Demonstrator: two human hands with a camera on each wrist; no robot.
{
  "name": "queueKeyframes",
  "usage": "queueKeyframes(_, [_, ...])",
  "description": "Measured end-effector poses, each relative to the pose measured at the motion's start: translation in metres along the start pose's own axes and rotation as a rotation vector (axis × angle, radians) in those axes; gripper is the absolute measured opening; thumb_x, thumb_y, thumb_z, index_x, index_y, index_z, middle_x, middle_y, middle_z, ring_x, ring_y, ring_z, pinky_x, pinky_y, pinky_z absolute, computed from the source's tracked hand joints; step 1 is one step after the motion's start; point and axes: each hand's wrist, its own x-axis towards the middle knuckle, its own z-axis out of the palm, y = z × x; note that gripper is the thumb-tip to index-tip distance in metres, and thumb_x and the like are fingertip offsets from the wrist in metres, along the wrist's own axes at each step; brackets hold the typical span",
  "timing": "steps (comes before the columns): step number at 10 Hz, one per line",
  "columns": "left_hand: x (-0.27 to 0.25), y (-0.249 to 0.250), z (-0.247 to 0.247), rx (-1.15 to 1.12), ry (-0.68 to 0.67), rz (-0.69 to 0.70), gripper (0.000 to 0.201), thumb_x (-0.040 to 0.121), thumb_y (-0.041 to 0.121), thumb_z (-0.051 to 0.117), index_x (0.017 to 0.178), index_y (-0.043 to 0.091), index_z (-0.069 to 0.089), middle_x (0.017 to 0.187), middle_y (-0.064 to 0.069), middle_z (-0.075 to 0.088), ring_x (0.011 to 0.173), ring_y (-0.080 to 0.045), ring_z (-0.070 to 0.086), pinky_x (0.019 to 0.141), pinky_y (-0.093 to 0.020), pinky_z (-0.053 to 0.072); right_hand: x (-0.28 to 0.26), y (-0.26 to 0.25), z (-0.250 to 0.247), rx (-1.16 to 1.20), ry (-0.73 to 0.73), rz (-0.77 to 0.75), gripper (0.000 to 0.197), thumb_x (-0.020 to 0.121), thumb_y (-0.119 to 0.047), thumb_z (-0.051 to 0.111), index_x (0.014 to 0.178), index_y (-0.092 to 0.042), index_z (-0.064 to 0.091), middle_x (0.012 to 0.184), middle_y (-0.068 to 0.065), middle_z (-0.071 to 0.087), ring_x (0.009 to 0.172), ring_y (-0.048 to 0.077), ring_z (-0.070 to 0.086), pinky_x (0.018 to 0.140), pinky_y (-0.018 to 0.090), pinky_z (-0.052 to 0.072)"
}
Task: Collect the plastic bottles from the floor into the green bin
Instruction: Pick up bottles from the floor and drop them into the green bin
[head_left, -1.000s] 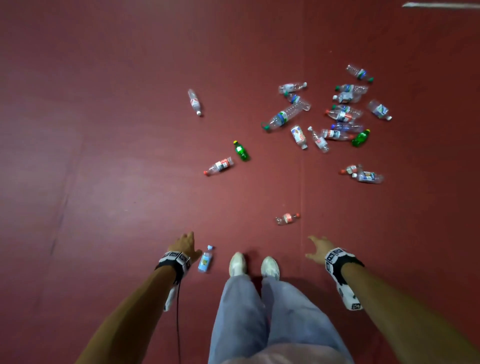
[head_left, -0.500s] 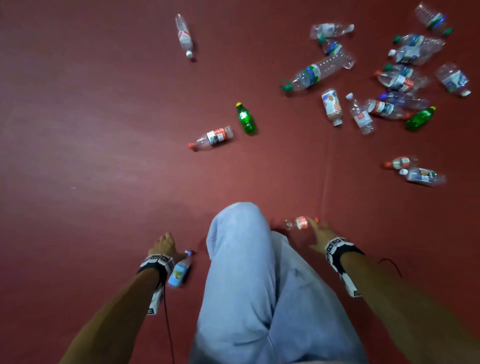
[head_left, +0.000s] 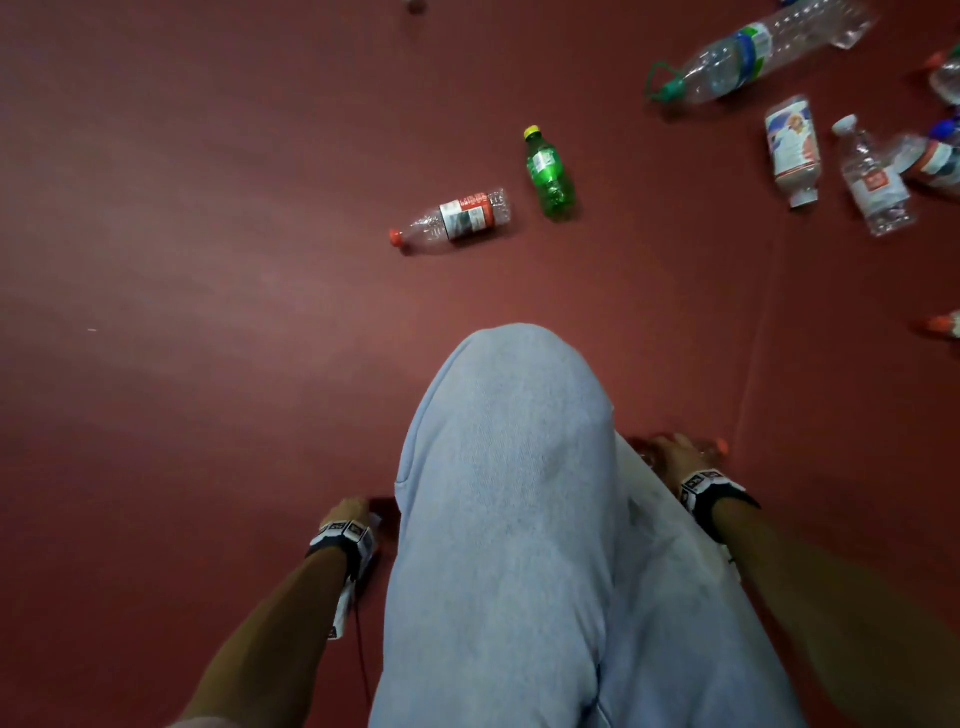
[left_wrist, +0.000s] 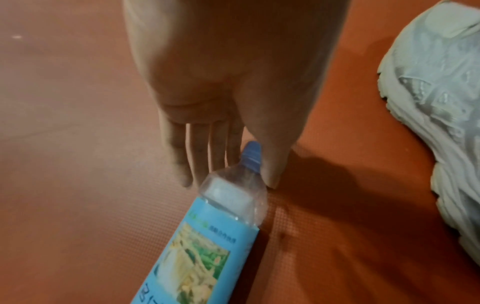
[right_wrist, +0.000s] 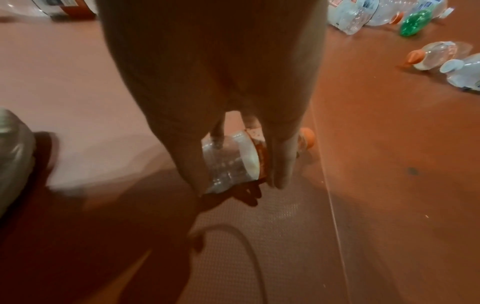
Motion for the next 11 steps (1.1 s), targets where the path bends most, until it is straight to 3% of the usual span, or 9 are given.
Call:
queueKeyframes(1, [0.02,-0.014,0.024,-0.2,-0.048,-0.101,0.039,0.107,0.012,0.046,0.143,-0.003,0.051,0.148,-0.024,0.051,0.136,-0.037,0.05,0.112,-0.04,0.04,-0.016,-0.023,-0.03,0.032,0.038,-0.013,0.05,0.082,-0.023,0.079,0.129,-0.017,0.062,0.135,0.017,0.047,0.12,0.037,0.056,0.104,0.032,0.041])
queueKeyframes(2, [0.01,-0.027,0.033,-0.283,0.024,-0.133,0.035,0.105,0.018,0.051,0.135,0.002,0.06,0.14,-0.023,0.058,0.127,-0.039,0.057,0.107,-0.046,0.046,-0.038,-0.043,-0.066,0.001,0.085,-0.003,0.041,0.091,-0.017,0.066,0.131,-0.019,0.057,0.136,0.019,0.044,0.109,0.042,0.063,0.1,0.041,0.047])
queueKeyframes(3, [-0.027,-0.035,0.01,-0.342,0.047,-0.144,0.026,0.098,0.024,0.06,0.119,0.009,0.065,0.124,-0.016,0.068,0.114,-0.035,0.066,0.092,-0.04,0.052,-0.077,-0.061,-0.116,-0.064,0.121,-0.036,0.05,0.091,-0.011,0.058,0.136,-0.028,0.047,0.14,0.017,0.042,0.104,0.046,0.064,0.095,0.048,0.052])
queueKeyframes(5, [-0.171,-0.061,-0.056,-0.373,0.143,-0.149,0.028,0.092,0.035,0.07,0.109,0.013,0.064,0.114,-0.013,0.072,0.104,-0.033,0.069,0.088,-0.04,0.056,-0.209,-0.094,-0.219,-0.086,0.169,-0.081,0.065,0.084,-0.024,0.079,0.137,-0.029,0.042,0.137,0.014,0.047,0.109,0.044,0.064,0.093,0.049,0.055])
queueKeyframes(7, [-0.356,-0.082,-0.123,-0.473,0.243,-0.163,0.048,0.098,0.033,0.06,0.135,0.008,0.044,0.124,-0.02,0.067,0.111,-0.038,0.065,0.092,-0.044,0.053,-0.38,-0.119,-0.31,0.222,0.299,-0.178,0.064,0.083,-0.023,0.081,0.138,-0.025,0.049,0.128,0.015,0.056,0.106,0.04,0.065,0.09,0.041,0.053])
queueKeyframes(8, [-0.46,-0.077,-0.144,-0.609,0.388,-0.108,0.057,0.097,0.033,0.066,0.142,0.006,0.044,0.128,-0.02,0.067,0.116,-0.04,0.064,0.091,-0.042,0.051,-0.472,-0.135,-0.34,0.443,0.351,-0.246,0.065,0.082,-0.023,0.083,0.139,-0.02,0.051,0.134,0.014,0.059,0.12,0.036,0.059,0.099,0.041,0.047])
queueKeyframes(9, [-0.562,-0.06,-0.154,-0.745,0.511,-0.015,0.064,0.097,0.038,0.068,0.146,0.004,0.045,0.132,-0.023,0.064,0.12,-0.041,0.062,0.093,-0.04,0.048,-0.564,-0.155,-0.35,0.659,0.331,-0.348,0.065,0.078,-0.032,0.087,0.134,-0.023,0.054,0.132,0.006,0.064,0.122,0.028,0.059,0.104,0.039,0.048])
queueKeyframes(10, [-0.647,-0.044,-0.149,-0.911,0.694,0.107,0.044,0.097,0.038,0.067,0.124,0.004,0.056,0.106,-0.021,0.068,0.1,-0.036,0.066,0.081,-0.037,0.048,-0.641,-0.176,-0.345,0.762,0.303,-0.471,0.066,0.075,-0.036,0.088,0.132,-0.025,0.055,0.123,-0.004,0.063,0.115,0.021,0.061,0.102,0.039,0.051])
queueKeyframes(11, [-0.718,-0.039,-0.135,-1.047,0.846,0.202,0.031,0.098,0.045,0.062,0.111,0.017,0.056,0.099,-0.004,0.065,0.087,-0.023,0.063,0.081,-0.037,0.054,-0.715,-0.208,-0.347,0.747,0.188,-0.62,0.069,0.08,-0.04,0.084,0.138,-0.02,0.051,0.115,-0.012,0.053,0.107,0.012,0.054,0.098,0.031,0.046])
